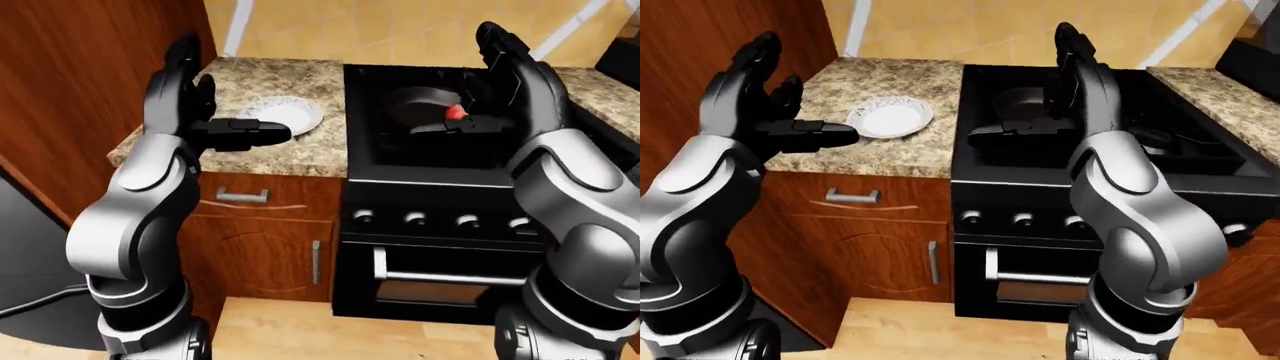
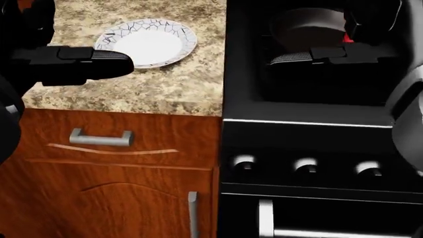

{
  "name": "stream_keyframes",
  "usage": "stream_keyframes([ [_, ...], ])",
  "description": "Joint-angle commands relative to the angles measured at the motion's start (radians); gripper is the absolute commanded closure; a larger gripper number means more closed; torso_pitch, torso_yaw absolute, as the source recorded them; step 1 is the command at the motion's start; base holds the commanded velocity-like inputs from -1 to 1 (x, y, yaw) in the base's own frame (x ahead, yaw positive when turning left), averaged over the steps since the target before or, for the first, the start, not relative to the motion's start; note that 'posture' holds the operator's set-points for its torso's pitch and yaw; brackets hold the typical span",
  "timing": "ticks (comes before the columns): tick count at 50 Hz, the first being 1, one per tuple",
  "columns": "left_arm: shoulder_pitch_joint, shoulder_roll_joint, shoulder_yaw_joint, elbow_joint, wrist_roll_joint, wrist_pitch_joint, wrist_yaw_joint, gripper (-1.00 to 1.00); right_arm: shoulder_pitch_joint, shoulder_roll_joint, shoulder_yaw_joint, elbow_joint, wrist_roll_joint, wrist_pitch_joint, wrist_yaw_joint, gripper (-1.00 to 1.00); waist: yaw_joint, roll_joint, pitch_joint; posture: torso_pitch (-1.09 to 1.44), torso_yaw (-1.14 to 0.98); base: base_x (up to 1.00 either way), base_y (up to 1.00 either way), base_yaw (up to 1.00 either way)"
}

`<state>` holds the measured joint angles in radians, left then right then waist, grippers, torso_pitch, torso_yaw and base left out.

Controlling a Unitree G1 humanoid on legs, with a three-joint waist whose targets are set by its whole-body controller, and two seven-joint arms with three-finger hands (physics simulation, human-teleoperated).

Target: Pick the tomato from the pan and place it on the plate.

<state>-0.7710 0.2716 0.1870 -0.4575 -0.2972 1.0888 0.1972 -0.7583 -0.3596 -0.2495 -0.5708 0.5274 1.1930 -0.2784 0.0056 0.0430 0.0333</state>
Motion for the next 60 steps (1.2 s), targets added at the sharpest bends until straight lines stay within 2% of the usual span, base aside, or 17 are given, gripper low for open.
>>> stream_keyframes([
  [1, -0.029, 0.006, 0.003, -0.028, -0.003, -0.035, -0.005, -1.00, -0.030, -0.012, -0.015, -0.026, -0.010, -0.042, -0.002, -1.00, -0.002, 0.007, -0.018, 0.00, 0.00, 0.09, 0.02, 0.00],
  [15, -0.027, 0.004, 0.001, -0.029, 0.001, -0.036, -0.009, -1.00, -0.023, -0.008, -0.013, -0.026, -0.017, -0.049, 0.003, -1.00, 0.007, -0.051, -0.018, 0.00, 0.00, 0.14, 0.00, 0.00],
  [17, -0.027, 0.003, 0.002, -0.032, 0.000, -0.033, -0.009, -1.00, -0.028, -0.007, -0.016, -0.028, -0.015, -0.043, 0.001, -1.00, 0.010, -0.068, -0.017, 0.00, 0.00, 0.15, 0.00, 0.00],
  [19, -0.029, 0.004, 0.002, -0.030, 0.000, -0.034, -0.009, -1.00, -0.025, -0.007, -0.015, -0.026, -0.016, -0.047, 0.003, -1.00, 0.013, -0.107, -0.018, 0.00, 0.00, 0.17, 0.00, 0.00],
  [21, -0.030, 0.004, 0.002, -0.030, 0.001, -0.034, -0.009, -1.00, -0.024, -0.007, -0.014, -0.025, -0.017, -0.049, 0.004, -1.00, 0.005, -0.089, -0.014, 0.00, 0.00, 0.17, 0.00, 0.00],
  [23, -0.029, 0.004, 0.001, -0.027, 0.002, -0.037, -0.009, -1.00, -0.025, -0.007, -0.013, -0.025, -0.018, -0.049, 0.004, -1.00, 0.007, -0.107, -0.011, 0.00, 0.00, 0.16, 0.00, 0.00],
  [29, -0.024, 0.002, -0.001, -0.028, 0.004, -0.040, -0.011, -1.00, -0.020, -0.007, -0.010, -0.026, -0.023, -0.054, 0.009, -1.00, 0.001, -0.070, -0.003, 0.00, 0.00, 0.16, 0.00, 0.00],
  [33, -0.016, -0.002, -0.008, -0.029, 0.010, -0.045, -0.013, -1.00, -0.028, -0.005, -0.011, -0.031, -0.023, -0.043, 0.006, -1.00, -0.009, -0.016, -0.009, 0.00, 0.00, 0.17, 0.00, 0.00],
  [35, -0.018, 0.000, -0.003, -0.033, 0.009, -0.039, -0.016, -1.00, -0.027, -0.006, -0.013, -0.030, -0.024, -0.044, 0.008, -1.00, -0.015, 0.043, -0.027, 0.00, 0.00, 0.17, 0.00, 0.00],
  [36, -0.019, 0.000, -0.003, -0.033, 0.010, -0.039, -0.016, -1.00, -0.028, -0.006, -0.013, -0.029, -0.024, -0.044, 0.008, -1.00, -0.004, -0.003, -0.012, 0.00, 0.00, 0.16, 0.00, 0.00],
  [37, -0.019, -0.001, -0.004, -0.032, 0.011, -0.039, -0.016, -1.00, -0.034, -0.005, -0.015, -0.036, -0.020, -0.033, 0.004, -1.00, -0.010, 0.022, -0.012, 0.00, 0.00, 0.16, 0.00, 0.00],
  [41, -0.022, 0.000, 0.000, -0.033, 0.010, -0.035, -0.017, -1.00, -0.031, -0.004, -0.011, -0.033, -0.023, -0.039, 0.004, -1.00, 0.000, -0.001, -0.018, 0.00, 0.00, 0.16, 0.00, 0.00],
  [45, -0.022, 0.000, 0.000, -0.031, 0.011, -0.037, -0.018, -1.00, -0.031, -0.004, -0.011, -0.032, -0.024, -0.037, 0.003, -1.00, 0.003, -0.040, -0.010, 0.00, 0.00, 0.11, 0.00, 0.00],
  [48, -0.026, 0.000, 0.000, -0.033, 0.010, -0.033, -0.017, -1.00, -0.032, -0.005, -0.013, -0.030, -0.025, -0.038, 0.005, -1.00, 0.018, -0.104, -0.009, 0.00, 0.00, 0.01, 0.00, 0.00],
  [49, -0.027, 0.000, 0.000, -0.031, 0.010, -0.033, -0.016, -1.00, -0.033, -0.006, -0.014, -0.028, -0.025, -0.038, 0.005, -1.00, 0.024, -0.083, 0.000, 0.00, 0.00, 0.00, 0.00, 0.00],
  [54, -0.026, 0.000, 0.001, -0.031, 0.010, -0.035, -0.016, -1.00, -0.032, -0.005, -0.009, -0.029, -0.026, -0.037, 0.006, -1.00, 0.012, -0.058, -0.008, 0.00, 0.00, 0.00, 0.00, 0.00],
  [60, -0.023, 0.000, 0.000, -0.030, 0.010, -0.037, -0.017, -1.00, -0.032, -0.004, -0.011, -0.030, -0.029, -0.034, 0.008, -1.00, 0.006, -0.054, -0.009, 0.00, 0.00, 0.00, 0.00, 0.00],
])
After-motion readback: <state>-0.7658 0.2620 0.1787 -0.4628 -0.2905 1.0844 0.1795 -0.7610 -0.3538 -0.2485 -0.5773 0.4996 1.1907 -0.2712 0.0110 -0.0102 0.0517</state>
